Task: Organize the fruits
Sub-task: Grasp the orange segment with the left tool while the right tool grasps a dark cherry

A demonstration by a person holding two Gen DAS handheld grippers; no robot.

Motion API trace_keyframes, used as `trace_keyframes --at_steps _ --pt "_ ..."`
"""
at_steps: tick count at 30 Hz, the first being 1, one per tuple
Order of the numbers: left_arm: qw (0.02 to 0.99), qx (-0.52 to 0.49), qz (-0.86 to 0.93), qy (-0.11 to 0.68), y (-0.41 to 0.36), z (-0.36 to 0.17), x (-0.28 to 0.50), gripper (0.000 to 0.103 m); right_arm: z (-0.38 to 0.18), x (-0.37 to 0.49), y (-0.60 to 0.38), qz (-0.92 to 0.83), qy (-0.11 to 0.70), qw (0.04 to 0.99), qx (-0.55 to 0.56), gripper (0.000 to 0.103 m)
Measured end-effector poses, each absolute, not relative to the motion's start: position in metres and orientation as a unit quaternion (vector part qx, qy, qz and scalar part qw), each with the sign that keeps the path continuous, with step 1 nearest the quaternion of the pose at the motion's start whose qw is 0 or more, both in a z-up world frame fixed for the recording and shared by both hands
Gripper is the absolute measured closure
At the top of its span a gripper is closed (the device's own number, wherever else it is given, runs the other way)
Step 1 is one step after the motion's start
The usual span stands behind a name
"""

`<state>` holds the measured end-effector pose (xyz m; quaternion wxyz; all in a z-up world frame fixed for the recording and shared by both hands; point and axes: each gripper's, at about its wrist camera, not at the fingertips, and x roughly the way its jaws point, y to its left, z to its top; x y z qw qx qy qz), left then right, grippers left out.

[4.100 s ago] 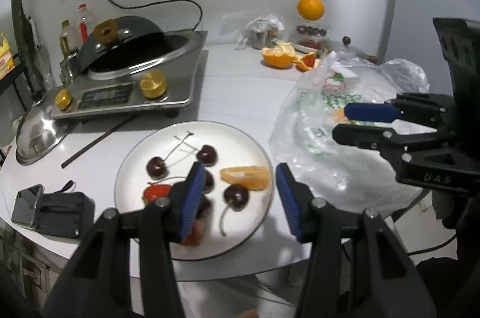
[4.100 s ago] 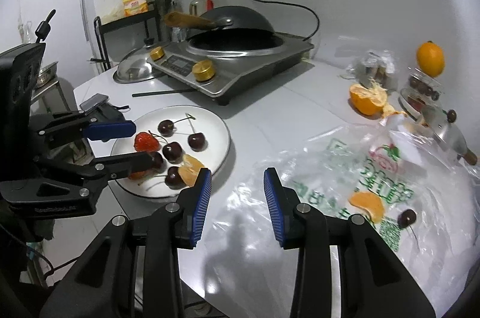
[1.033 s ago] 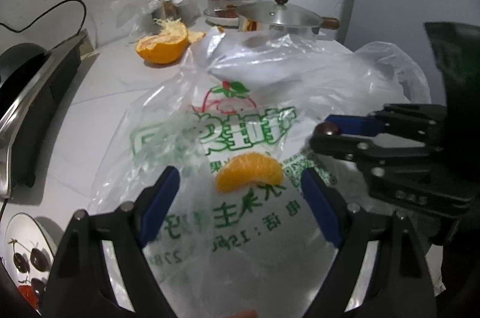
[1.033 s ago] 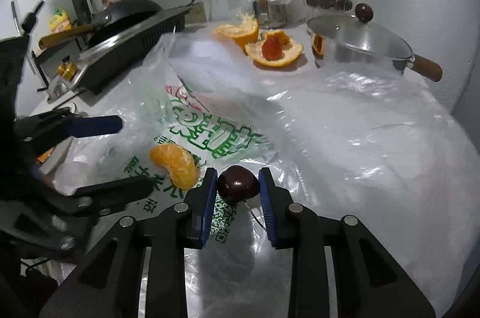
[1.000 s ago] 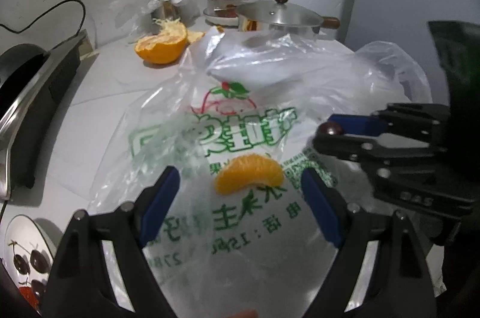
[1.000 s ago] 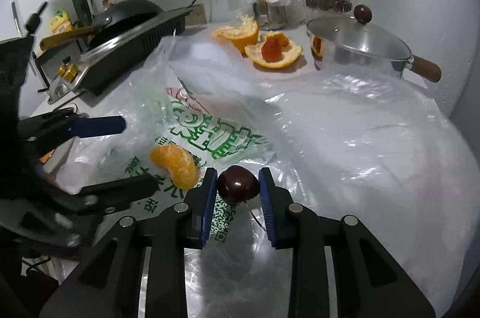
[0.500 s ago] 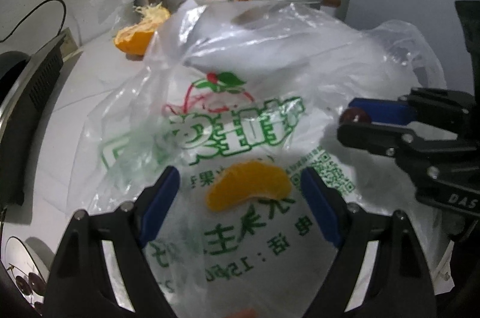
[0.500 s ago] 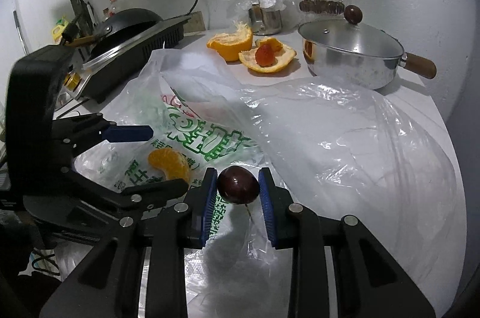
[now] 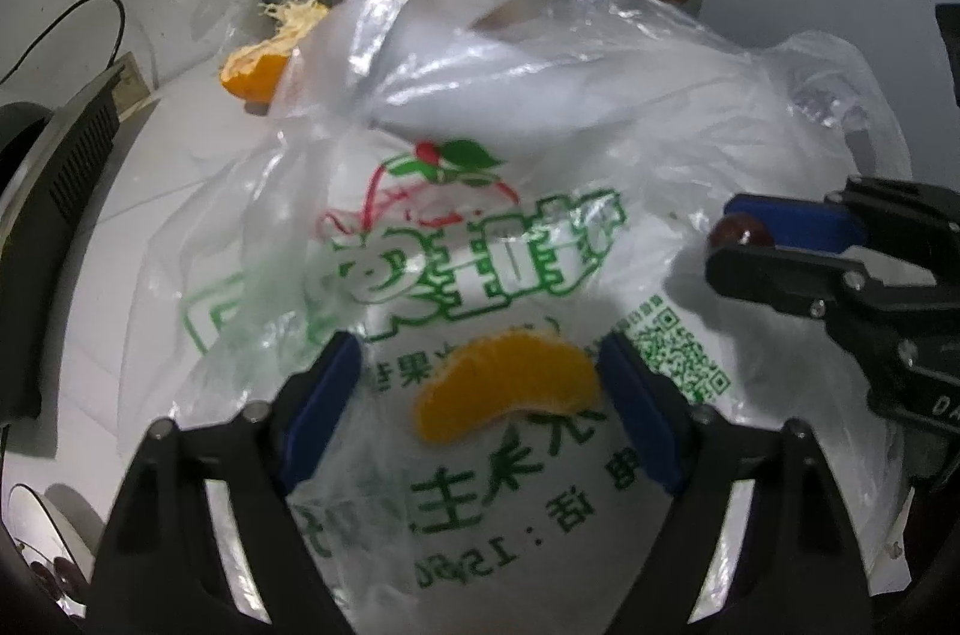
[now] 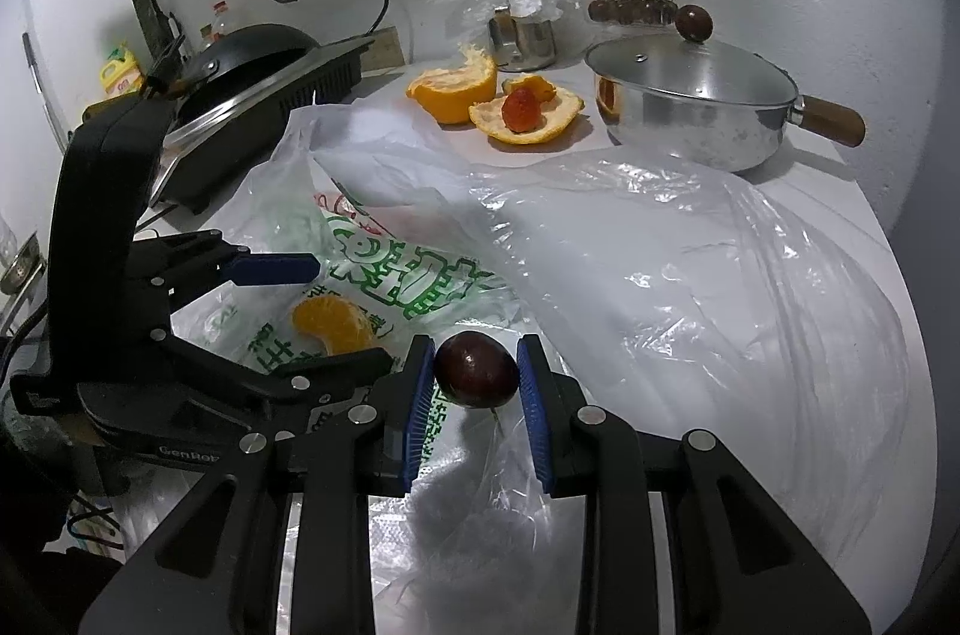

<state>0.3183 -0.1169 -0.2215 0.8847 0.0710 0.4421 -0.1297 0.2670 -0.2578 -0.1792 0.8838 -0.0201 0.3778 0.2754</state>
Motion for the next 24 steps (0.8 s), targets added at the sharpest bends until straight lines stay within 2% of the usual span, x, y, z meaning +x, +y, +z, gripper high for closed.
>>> trace_keyframes --at_steps 2,5,19,24 --pt "0.883 0.065 -0.137 0.444 -0.116 -0.220 0.316 0.041 -0.178 0.267 -0.258 0.274 0.377 0.885 -0.020 0.073" --pt "0.882 0.073 -0.144 0.443 -0.120 -0.218 0.311 0.049 -0.177 0.266 -0.259 0.272 0.375 0.886 -0.020 0.073" --pt "0.892 0.064 -0.151 0.421 -0.115 -0.194 0.284 0.052 -0.158 0.254 -0.258 0.267 0.355 0.895 -0.032 0.073" --pt "0.894 0.063 -0.152 0.418 -0.116 -0.191 0.274 0.052 -0.169 0.256 -0.256 0.268 0.373 0.888 -0.026 0.073"
